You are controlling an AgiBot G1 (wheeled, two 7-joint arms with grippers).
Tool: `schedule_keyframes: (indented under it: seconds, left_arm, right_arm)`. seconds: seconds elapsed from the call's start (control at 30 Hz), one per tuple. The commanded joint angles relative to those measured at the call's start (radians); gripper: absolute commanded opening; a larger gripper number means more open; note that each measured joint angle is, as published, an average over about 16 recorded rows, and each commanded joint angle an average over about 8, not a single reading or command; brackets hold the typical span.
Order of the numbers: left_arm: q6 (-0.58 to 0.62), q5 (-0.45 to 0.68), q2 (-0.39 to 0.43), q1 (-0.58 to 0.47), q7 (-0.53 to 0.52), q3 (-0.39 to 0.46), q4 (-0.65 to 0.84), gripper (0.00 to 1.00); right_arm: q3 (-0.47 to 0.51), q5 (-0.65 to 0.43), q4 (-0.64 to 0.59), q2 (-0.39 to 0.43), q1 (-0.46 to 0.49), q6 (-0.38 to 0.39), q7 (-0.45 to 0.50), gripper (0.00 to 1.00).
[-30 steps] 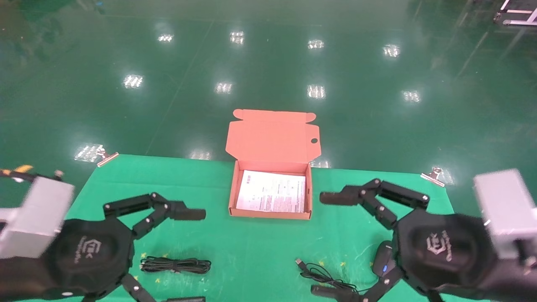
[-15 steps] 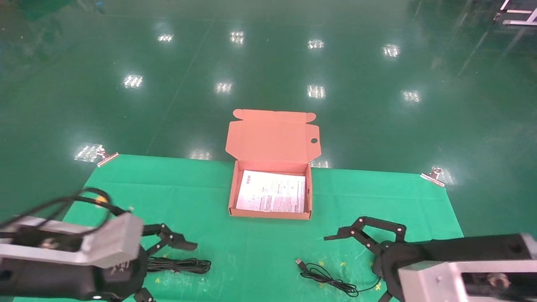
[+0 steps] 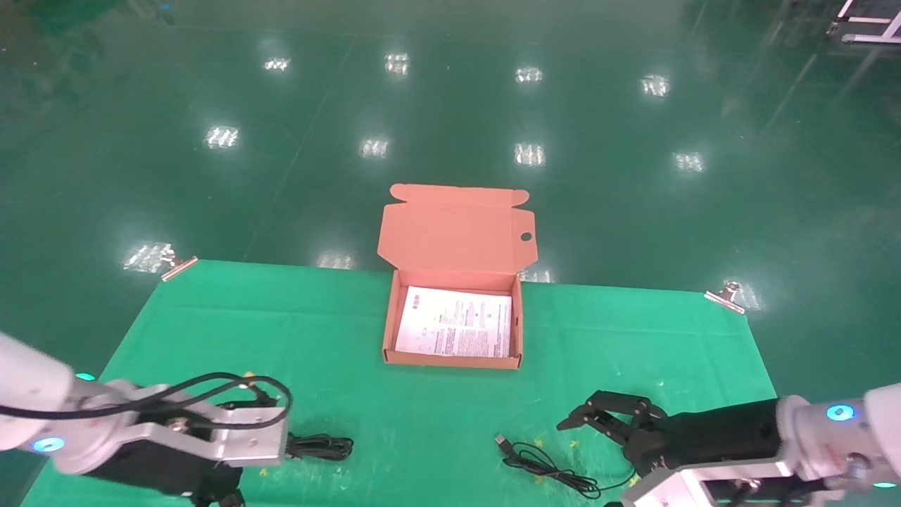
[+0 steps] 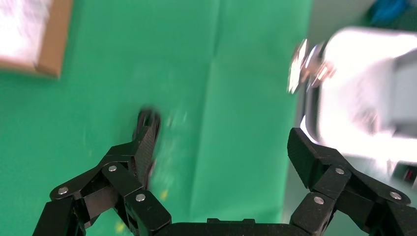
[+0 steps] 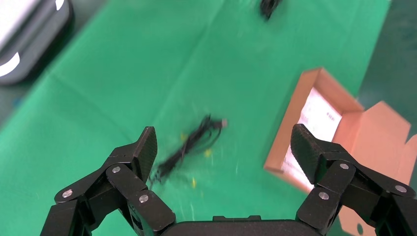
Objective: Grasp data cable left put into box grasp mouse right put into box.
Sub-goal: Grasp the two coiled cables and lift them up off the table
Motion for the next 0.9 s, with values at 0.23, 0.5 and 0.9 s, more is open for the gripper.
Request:
schedule_keyframes:
  seconds: [0.23, 0.5, 0.9]
  left_arm:
    - [-0.073, 0.23, 0.078, -0.007, -0.067, 0.09, 0.011, 1.0]
    - [-0.147, 0.377, 0.132, 0.025, -0.103, 0.138, 0.04, 1.0]
    - [-0.262, 0.369, 0.208, 0.052, -0.031, 0.133, 0.266, 1.0]
  right_arm:
    - [-0.067, -0.223, -0.003, -0.06, -0.015, 0.11, -0.023, 1.0]
    - [-0.102, -0.395, -0.012, -0.116, -0.07, 0.234, 0.056, 1.0]
    - [-0.126, -0.517, -0.087, -0.212, -0.106, 0.268, 0.288, 1.0]
